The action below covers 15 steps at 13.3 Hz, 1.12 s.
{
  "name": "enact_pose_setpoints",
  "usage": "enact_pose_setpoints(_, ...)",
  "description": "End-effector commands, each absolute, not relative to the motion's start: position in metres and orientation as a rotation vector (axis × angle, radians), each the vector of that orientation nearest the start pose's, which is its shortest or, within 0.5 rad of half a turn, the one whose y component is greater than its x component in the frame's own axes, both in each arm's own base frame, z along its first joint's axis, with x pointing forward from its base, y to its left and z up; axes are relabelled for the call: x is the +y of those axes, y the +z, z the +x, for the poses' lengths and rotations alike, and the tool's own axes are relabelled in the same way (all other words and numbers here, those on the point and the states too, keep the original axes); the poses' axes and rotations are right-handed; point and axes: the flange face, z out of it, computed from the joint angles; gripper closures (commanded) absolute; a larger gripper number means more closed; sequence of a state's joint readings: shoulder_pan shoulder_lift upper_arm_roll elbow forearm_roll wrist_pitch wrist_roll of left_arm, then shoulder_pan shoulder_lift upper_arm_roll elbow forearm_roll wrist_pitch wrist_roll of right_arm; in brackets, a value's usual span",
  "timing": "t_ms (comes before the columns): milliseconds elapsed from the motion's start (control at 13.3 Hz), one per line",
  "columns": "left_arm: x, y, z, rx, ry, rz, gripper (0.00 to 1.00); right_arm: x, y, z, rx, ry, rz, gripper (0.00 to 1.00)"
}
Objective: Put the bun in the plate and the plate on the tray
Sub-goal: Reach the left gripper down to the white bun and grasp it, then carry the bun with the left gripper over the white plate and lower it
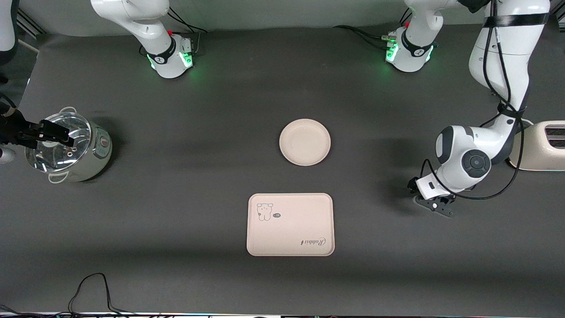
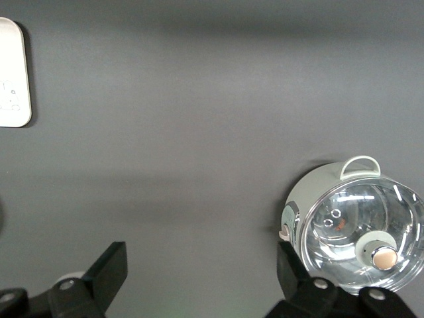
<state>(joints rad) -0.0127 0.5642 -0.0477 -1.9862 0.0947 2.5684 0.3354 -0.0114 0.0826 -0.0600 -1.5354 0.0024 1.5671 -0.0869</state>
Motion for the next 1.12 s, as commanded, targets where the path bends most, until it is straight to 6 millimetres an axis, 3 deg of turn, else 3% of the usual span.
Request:
enact_pose_setpoints(0,-0.031,0.190,0.611,0.743,-0.014,-3.019,1.00,-0.042,0.595,0.573,-0.027,0.084,-3.154,0.00)
enact_pose_setpoints(150,-0.032,0.210,0.617,0.730,0.040,-3.027,1.00,-0.042,0.595,0.573,-0.027,0.082,-3.154,0.00)
enact_pose_setpoints(225,-0.042,0.231,0.620,0.727,0.052,-3.032,1.00,-0.042,0.595,0.573,-0.030,0.082,-3.154,0.00)
enact_pose_setpoints(300,-0.067,0.255,0.621,0.706,0.071,-3.056,1.00,-0.043,0.594,0.573,-0.027,0.084,-3.154,0.00)
enact_pose_setpoints(450,-0.128,0.306,0.614,0.589,0.141,-3.101,1.00,-0.043,0.594,0.574,-0.027,0.087,-3.154,0.00)
enact_pose_setpoints(675,-0.236,0.350,0.578,0.428,0.119,-3.164,1.00,-0.045,0.593,0.574,-0.020,0.087,-3.154,0.00)
enact_pose_setpoints(900,-0.349,0.363,0.519,0.173,0.107,-3.246,1.00,-0.044,0.592,0.574,-0.022,0.089,-3.154,0.00)
enact_pose_setpoints(1050,-0.380,0.339,0.487,0.123,0.087,-3.263,1.00,-0.044,0.592,0.574,-0.020,0.089,-3.154,0.00)
